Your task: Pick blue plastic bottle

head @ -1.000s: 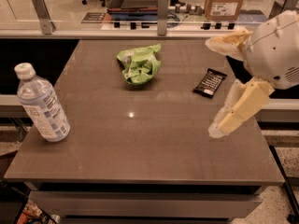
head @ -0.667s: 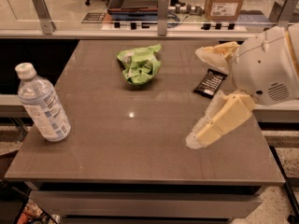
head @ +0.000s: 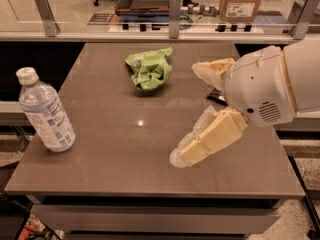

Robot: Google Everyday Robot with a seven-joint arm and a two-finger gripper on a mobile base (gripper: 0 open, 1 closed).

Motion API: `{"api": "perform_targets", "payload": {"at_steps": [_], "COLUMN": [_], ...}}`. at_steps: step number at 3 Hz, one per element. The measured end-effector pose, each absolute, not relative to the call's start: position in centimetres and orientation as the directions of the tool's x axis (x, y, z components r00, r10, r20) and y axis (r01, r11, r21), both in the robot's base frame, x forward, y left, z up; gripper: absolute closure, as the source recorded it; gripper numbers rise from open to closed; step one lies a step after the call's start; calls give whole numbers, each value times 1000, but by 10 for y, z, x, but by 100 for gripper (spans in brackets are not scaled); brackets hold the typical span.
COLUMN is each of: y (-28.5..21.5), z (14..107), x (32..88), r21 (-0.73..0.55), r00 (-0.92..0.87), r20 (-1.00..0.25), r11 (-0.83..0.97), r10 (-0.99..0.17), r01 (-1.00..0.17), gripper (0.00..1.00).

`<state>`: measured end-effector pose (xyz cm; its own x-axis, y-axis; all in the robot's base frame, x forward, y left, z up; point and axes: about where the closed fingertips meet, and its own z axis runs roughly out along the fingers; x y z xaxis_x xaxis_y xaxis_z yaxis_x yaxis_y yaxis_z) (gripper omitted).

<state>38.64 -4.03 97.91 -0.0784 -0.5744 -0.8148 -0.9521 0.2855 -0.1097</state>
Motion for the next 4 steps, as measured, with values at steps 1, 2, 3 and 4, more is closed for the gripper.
{"api": "perform_targets", "payload": {"at_steps": [1, 2, 3, 4], "y": [-33, -1, 37, 82], "z": [972, 955, 940, 934], "x": [401, 440, 481, 509], "r21": [-99, -88, -89, -103], "r00": [-79, -80, -67, -32], "r20": [-828, -844, -877, -918], "r11": [282, 284, 298, 314], "r10": [-556, -531, -476, -396], "r01": [-954, -955, -950, -944], "gripper": [0, 0, 0, 0]}}
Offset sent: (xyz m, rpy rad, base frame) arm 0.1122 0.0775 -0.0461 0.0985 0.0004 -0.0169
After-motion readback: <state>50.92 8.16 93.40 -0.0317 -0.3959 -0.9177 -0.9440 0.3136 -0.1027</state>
